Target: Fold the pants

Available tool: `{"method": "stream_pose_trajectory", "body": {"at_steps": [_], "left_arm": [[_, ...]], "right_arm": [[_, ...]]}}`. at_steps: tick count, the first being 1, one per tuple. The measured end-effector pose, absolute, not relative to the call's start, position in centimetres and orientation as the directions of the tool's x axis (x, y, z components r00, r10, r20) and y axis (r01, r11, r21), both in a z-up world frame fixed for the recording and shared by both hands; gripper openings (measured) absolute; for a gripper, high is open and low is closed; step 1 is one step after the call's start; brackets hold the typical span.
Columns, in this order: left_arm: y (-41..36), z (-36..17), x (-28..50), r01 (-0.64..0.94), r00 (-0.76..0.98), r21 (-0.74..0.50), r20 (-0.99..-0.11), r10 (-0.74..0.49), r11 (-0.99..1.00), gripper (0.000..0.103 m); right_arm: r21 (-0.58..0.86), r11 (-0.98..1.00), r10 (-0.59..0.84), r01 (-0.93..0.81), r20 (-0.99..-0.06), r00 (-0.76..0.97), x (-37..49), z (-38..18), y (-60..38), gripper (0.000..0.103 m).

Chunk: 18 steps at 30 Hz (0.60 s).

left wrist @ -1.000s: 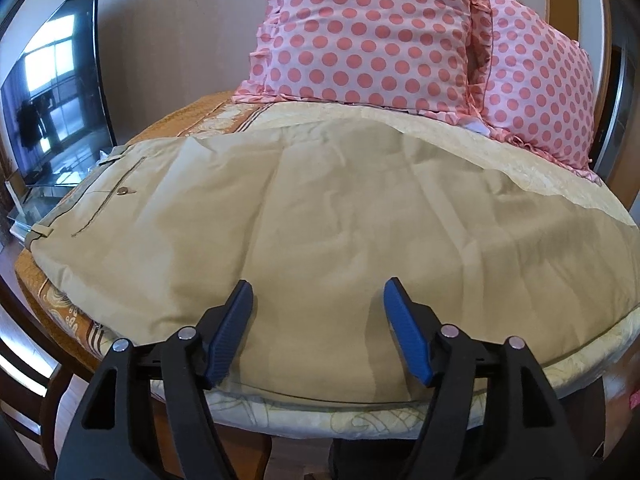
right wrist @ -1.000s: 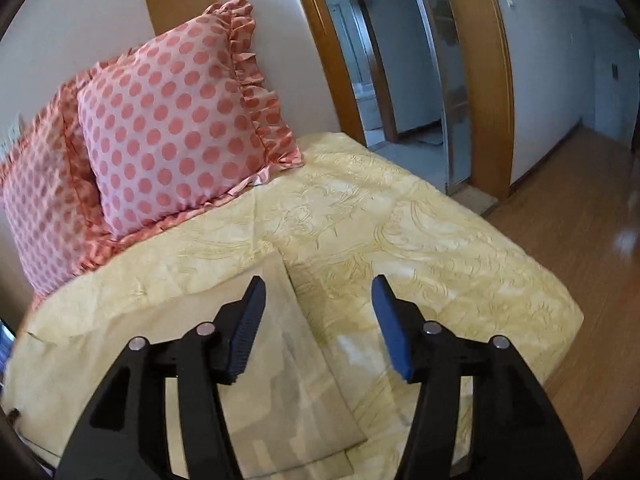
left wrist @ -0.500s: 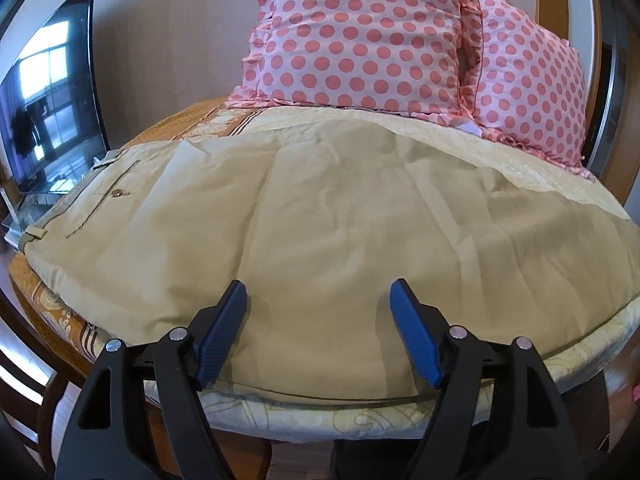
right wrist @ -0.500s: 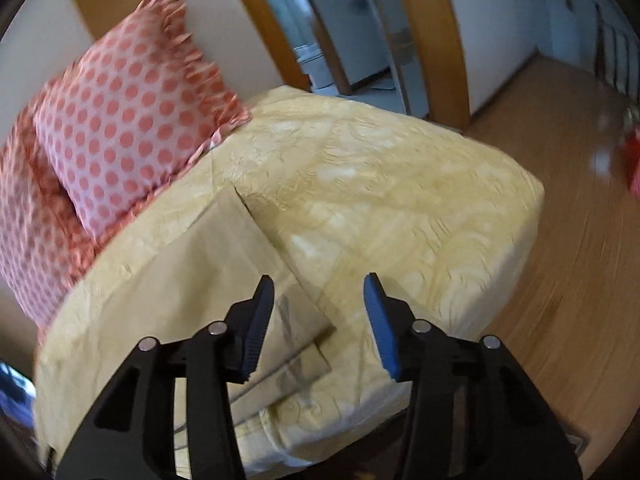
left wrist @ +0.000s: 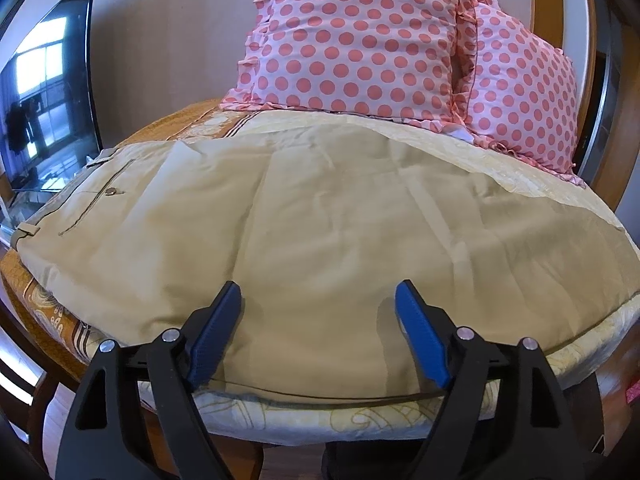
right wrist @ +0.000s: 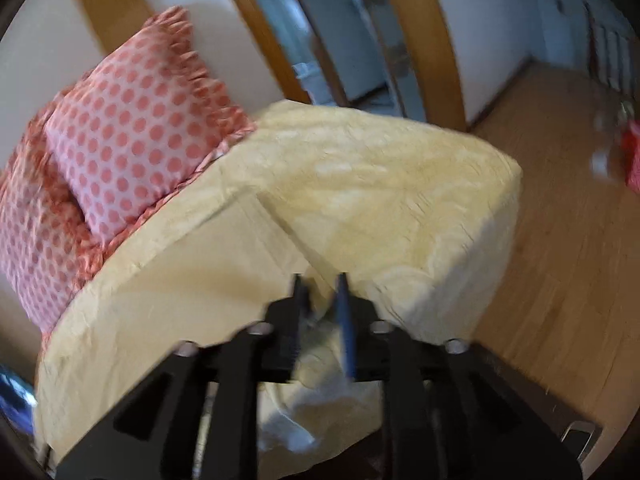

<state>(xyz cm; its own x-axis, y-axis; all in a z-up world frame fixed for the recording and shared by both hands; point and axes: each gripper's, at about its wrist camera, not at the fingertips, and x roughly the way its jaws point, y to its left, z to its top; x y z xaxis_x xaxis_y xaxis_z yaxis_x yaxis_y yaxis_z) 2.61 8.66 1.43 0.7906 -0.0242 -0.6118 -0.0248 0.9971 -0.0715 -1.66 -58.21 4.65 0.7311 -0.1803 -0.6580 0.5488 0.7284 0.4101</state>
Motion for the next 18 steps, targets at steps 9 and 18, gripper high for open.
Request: {"method": "stream_pose_trajectory", "body": {"at_steps": [9,18], "left_arm": [[8.8,1.4,2.5,-0.016,0.796,-0.073,-0.604,-0.031,0.997,0.082],[9.1,1.5,2.1,-0.012,0.805,-0.104,-0.591,-0.052,0.995,0.083]], "right_arm": [[0.461,0.711,-0.162,0.531,-0.627,0.762,-2.4,4.0,-56.6,0.032],[0.492,0.760,-0.102,0.424,-0.553,0.827,-0.3,4.3,-53.7,0.008]]}}
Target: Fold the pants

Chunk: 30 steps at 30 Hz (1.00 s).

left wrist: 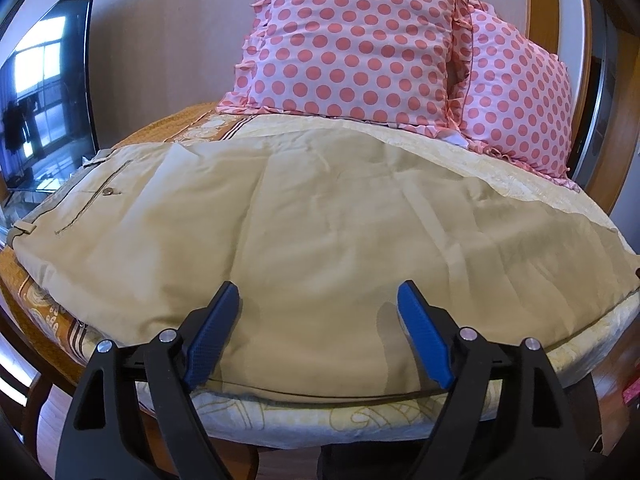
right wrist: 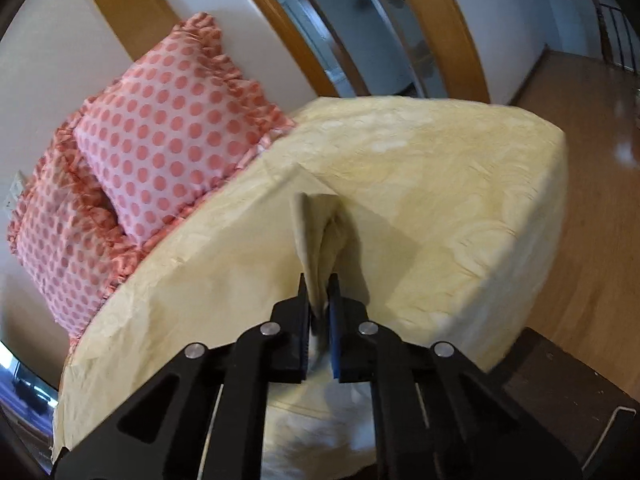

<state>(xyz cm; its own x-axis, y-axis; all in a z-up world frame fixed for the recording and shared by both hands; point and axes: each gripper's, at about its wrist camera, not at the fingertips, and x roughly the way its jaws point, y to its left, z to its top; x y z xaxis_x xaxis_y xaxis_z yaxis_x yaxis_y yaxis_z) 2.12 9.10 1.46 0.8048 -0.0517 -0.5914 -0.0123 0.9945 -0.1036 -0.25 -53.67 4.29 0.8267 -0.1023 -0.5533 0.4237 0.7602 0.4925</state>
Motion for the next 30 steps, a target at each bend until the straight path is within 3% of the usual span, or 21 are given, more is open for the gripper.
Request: {"method": "stream_pose_trajectory", "body": {"at_steps": [4,8,10,12,15,19,21,23,24,28,30], "left_arm": [[10.1,1.9,1.6,-0.012,0.815,-0.189,-0.571,-0.100,0.982,0.083],[11.4,3.4,0.2,-0.037,0.852,-0.261,-0.513,-0.106,0.965,0.083],[12.0,4.2,-0.5,-0.062,0.871,-0.263,-0.486,-0.077,0.963,0.083],[13.0,4.8,-1.2,-0.103,0.882,-0.260,-0.470,-0.033,0.960,0.083],[15.4,4.9,-1.8,-0.192,0.871,-0.258,-0.489,0.044,0.947,0.083],[19.6,4.8,-2.9,-0.290,0.858,-0.320,-0.504,0.097,0.902,0.083],[21.5,5.0,-3.4,-0.329,0.856,-0.345,-0.502,0.123,0.879,0.083],[22.7,5.0,-3.7,-0.351,0.855,-0.363,-0.500,0.138,0.863,0.083],[23.5,5.0,-3.8,-0.363,0.853,-0.376,-0.502,0.142,0.852,0.083],[25.2,4.8,-3.8,-0.396,0.845,-0.410,-0.513,0.151,0.822,0.083],[26.0,4.7,-3.8,-0.409,0.843,-0.430,-0.517,0.152,0.805,0.083]], "right_arm": [[0.503,0.835,0.013,0.223,-0.423,0.906,2.1,8.9,-49.0,0.007],[0.476,0.866,0.332,-0.154,-0.317,0.889,6.3,13.1,-37.9,0.007],[0.449,0.838,0.480,-0.312,-0.330,0.813,8.1,12.9,-31.5,0.008],[0.423,0.785,0.612,-0.453,-0.415,0.673,9.7,10.5,-24.2,0.008],[0.384,0.760,0.641,-0.524,-0.576,0.507,10.5,5.8,-17.4,0.007],[0.340,0.763,0.628,-0.550,-0.592,0.505,9.9,5.0,-15.3,0.008],[0.283,0.750,0.619,-0.597,-0.617,0.485,9.3,5.1,-14.4,0.021],[0.211,0.712,0.616,-0.670,-0.646,0.451,7.9,5.0,-12.3,0.050],[0.197,0.698,0.628,-0.689,-0.632,0.455,7.3,5.3,-11.9,0.058],[0.271,0.709,0.664,-0.651,-0.569,0.486,8.4,6.0,-12.7,0.060],[0.311,0.729,0.641,-0.610,-0.623,0.448,10.0,4.7,-12.3,0.064]]}}
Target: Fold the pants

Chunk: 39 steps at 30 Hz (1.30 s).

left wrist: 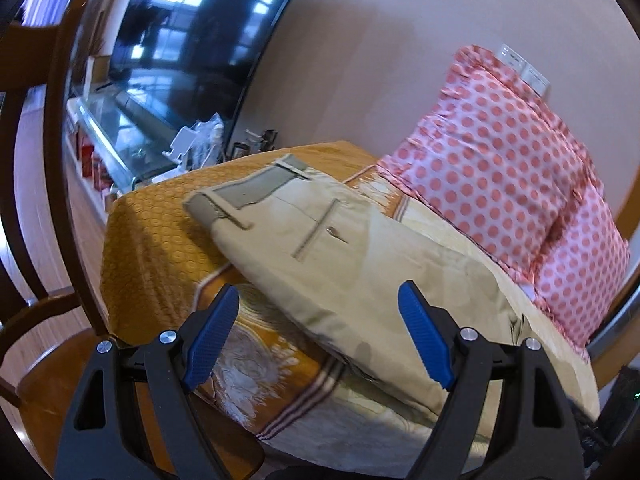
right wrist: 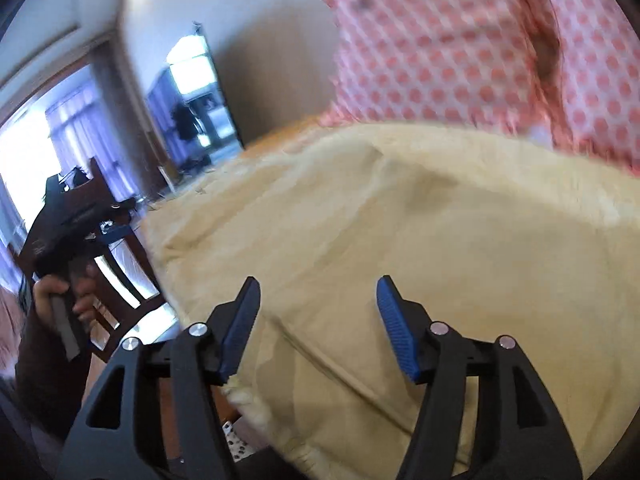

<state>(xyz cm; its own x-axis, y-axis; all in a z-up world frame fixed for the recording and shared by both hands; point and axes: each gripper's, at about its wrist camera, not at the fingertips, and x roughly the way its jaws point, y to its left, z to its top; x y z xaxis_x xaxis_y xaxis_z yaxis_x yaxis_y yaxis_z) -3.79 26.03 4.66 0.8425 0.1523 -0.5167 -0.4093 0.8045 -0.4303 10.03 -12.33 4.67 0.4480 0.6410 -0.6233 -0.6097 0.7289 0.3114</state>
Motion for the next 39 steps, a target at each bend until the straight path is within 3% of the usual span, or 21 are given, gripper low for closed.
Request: {"method": "stream_pose_trajectory", "body": {"at_steps": [1,2,5,15,25,29,36,39], "left_arm": [[26.4,4.6,-3.8,-0.417,0.840,-0.439,-0.521,0.153,0.796,0.083],[26.8,4.5,-3.6,-0.422,0.837,-0.448,-0.526,0.150,0.788,0.083],[28.2,4.1,-2.7,-0.451,0.820,-0.470,-0.554,0.144,0.759,0.083],[31.4,2.8,0.3,-0.518,0.773,-0.513,-0.624,0.117,0.684,0.083],[31.0,2.7,2.2,-0.524,0.789,-0.543,-0.600,0.133,0.656,0.090],[28.9,2.4,2.2,-0.433,0.831,-0.620,-0.557,0.021,0.654,0.089],[32.8,1.9,2.1,-0.481,0.831,-0.693,-0.556,0.027,0.537,0.074],[33.8,1.7,2.2,-0.518,0.813,-0.679,-0.579,0.054,0.520,0.056]], "right_arm": [[0.301,0.727,0.633,-0.617,-0.642,0.433,10.1,4.2,-12.1,0.063],[0.271,0.715,0.638,-0.644,-0.630,0.443,9.8,4.5,-11.9,0.071],[0.298,0.707,0.653,-0.642,-0.624,0.430,10.2,4.3,-11.9,0.075],[0.338,0.688,0.686,-0.642,-0.592,0.422,9.5,4.3,-12.2,0.077],[0.340,0.673,0.703,-0.656,-0.568,0.428,9.2,4.1,-12.3,0.082],[0.342,0.669,0.708,-0.660,-0.561,0.428,9.2,4.1,-12.4,0.083],[0.337,0.666,0.712,-0.666,-0.553,0.433,9.1,4.0,-12.4,0.083],[0.337,0.666,0.714,-0.665,-0.545,0.439,8.9,3.9,-12.5,0.083]]}}
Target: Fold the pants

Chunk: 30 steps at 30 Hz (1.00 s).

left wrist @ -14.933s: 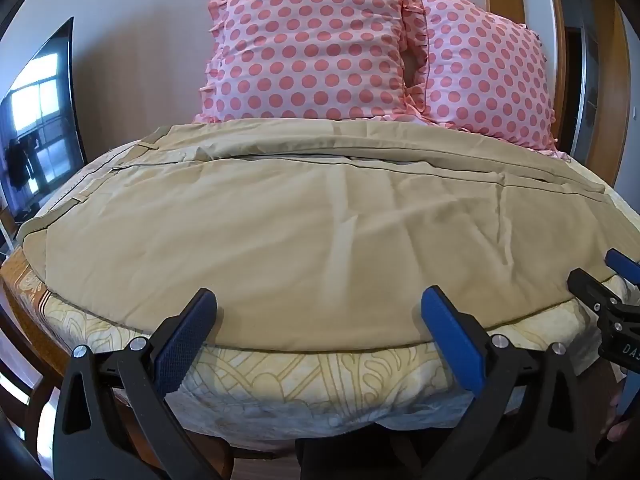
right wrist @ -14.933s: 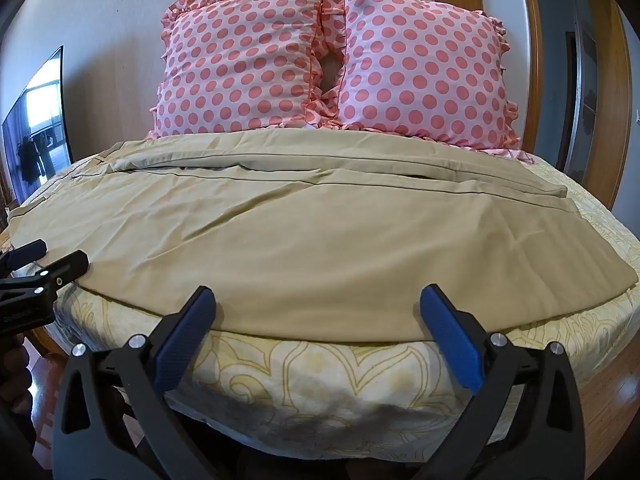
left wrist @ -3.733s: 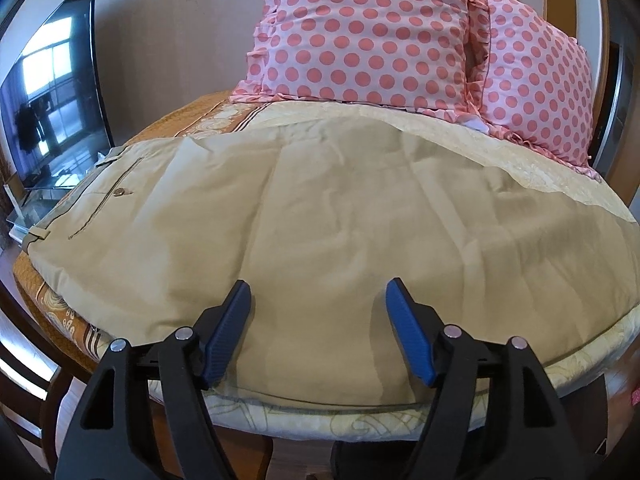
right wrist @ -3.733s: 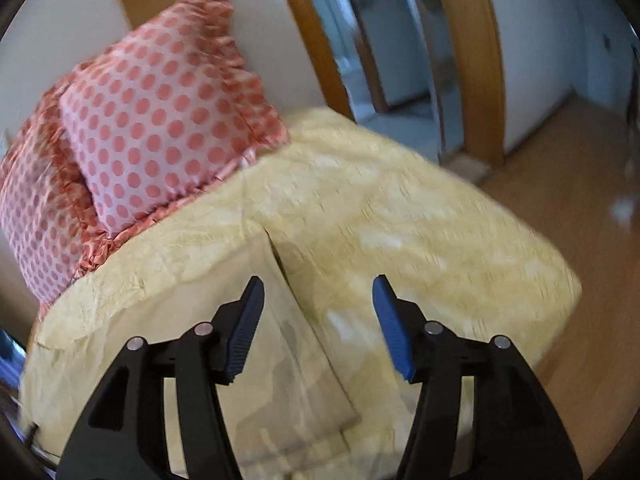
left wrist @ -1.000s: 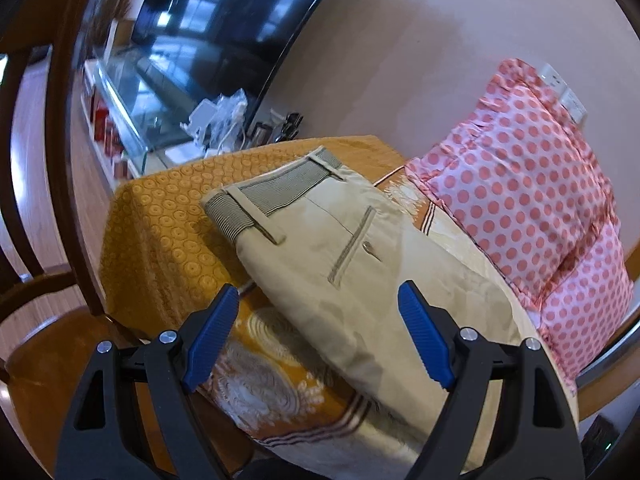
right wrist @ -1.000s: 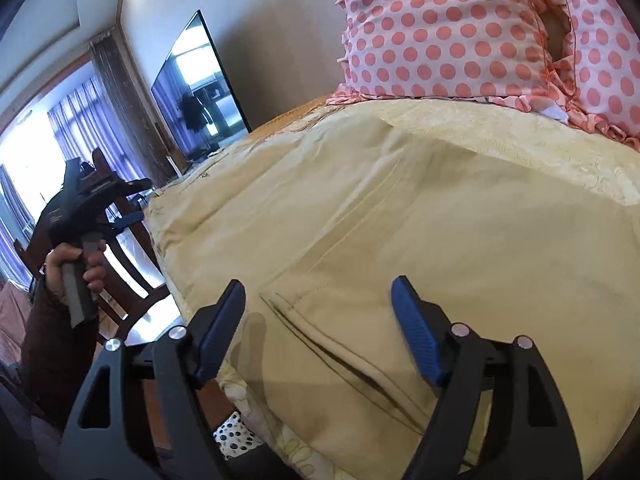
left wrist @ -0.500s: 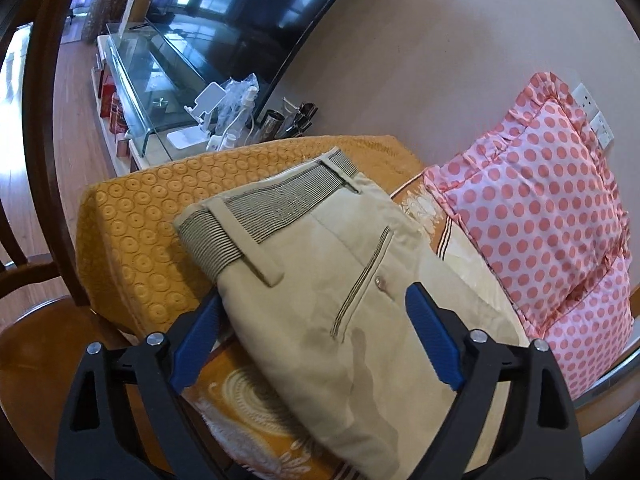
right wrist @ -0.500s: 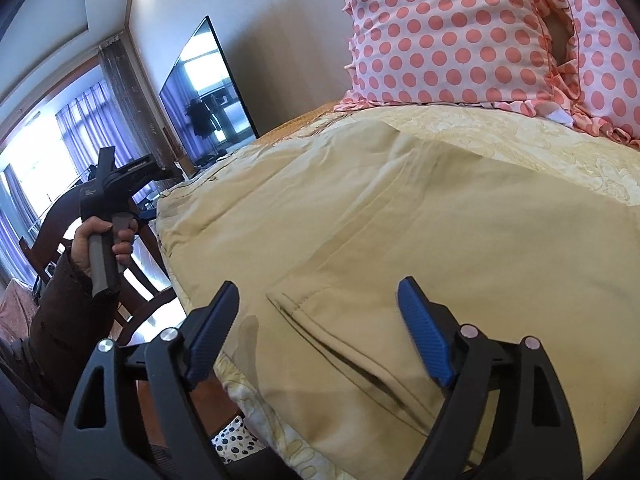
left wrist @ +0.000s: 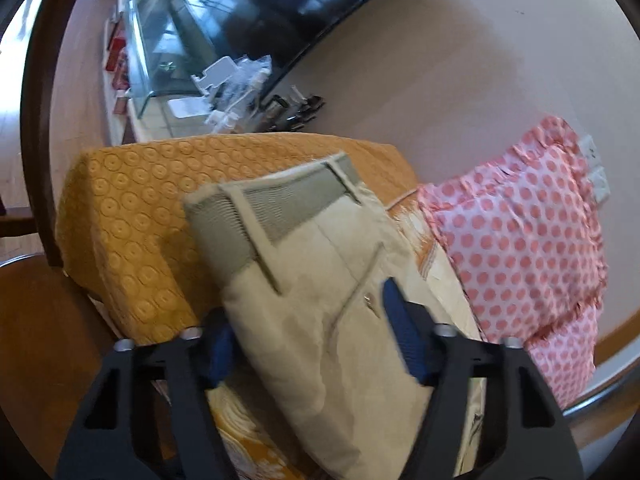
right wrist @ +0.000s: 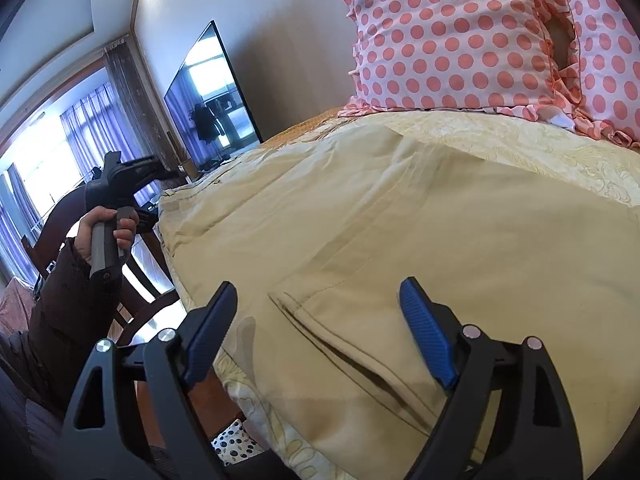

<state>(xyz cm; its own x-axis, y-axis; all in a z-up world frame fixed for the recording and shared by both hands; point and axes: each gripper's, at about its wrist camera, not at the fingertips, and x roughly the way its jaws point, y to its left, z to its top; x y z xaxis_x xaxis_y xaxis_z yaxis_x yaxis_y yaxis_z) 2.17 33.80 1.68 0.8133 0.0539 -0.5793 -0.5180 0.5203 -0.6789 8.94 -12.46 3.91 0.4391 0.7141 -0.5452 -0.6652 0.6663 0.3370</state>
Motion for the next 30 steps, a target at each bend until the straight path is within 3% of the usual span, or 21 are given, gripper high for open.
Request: {"method": "stream_pose_trajectory", "body": {"at_steps": [2,5,9,14,17,21,23,25,28,30], "left_arm": [[33.3,1.5,2.6,-0.555,0.780,-0.620,-0.620,0.086,0.555,0.025],[32.8,1.5,2.9,-0.560,0.768,-0.585,-0.632,0.102,0.587,0.010],[30.5,4.5,2.9,-0.522,0.789,-0.505,-0.592,0.165,0.687,0.005],[22.0,11.6,4.5,-0.323,0.864,-0.356,-0.490,0.120,0.877,0.005],[13.9,14.8,5.8,-0.138,0.899,-0.248,-0.438,0.017,0.959,0.005],[2.7,16.3,6.1,0.177,0.884,-0.194,-0.400,-0.242,0.965,0.005],[-2.3,15.2,6.2,0.311,0.827,-0.193,-0.428,-0.365,0.931,0.005],[-7.5,12.1,6.7,0.422,0.723,-0.197,-0.516,-0.460,0.885,0.005],[-12.5,5.9,7.4,0.490,0.564,-0.216,-0.660,-0.496,0.845,0.005],[-13.8,3.9,6.5,0.498,0.573,-0.164,-0.675,-0.465,0.852,0.005]], "right_arm": [[0.338,0.666,0.715,-0.665,-0.541,0.442,8.9,3.9,-12.5,0.083],[0.361,0.664,0.723,-0.655,-0.534,0.439,8.8,4.2,-13.1,0.083],[0.393,0.672,0.733,-0.628,-0.473,0.488,8.2,5.7,-15.9,0.083],[0.382,0.732,0.682,-0.564,-0.407,0.608,7.0,7.7,-21.3,0.086],[0.384,0.781,0.621,-0.492,-0.394,0.678,6.3,7.9,-25.0,0.086],[0.413,0.830,0.536,-0.376,-0.398,0.745,5.3,7.4,-29.7,0.086],[0.433,0.843,0.498,-0.320,-0.404,0.767,4.7,6.8,-31.7,0.086],[0.446,0.849,0.476,-0.282,-0.416,0.775,4.2,5.9,-32.9,0.086],[0.467,0.856,0.445,-0.223,-0.444,0.778,3.8,4.5,-34.5,0.086],[0.476,0.858,0.431,-0.195,-0.459,0.777,3.7,3.7,-35.3,0.086]]}}
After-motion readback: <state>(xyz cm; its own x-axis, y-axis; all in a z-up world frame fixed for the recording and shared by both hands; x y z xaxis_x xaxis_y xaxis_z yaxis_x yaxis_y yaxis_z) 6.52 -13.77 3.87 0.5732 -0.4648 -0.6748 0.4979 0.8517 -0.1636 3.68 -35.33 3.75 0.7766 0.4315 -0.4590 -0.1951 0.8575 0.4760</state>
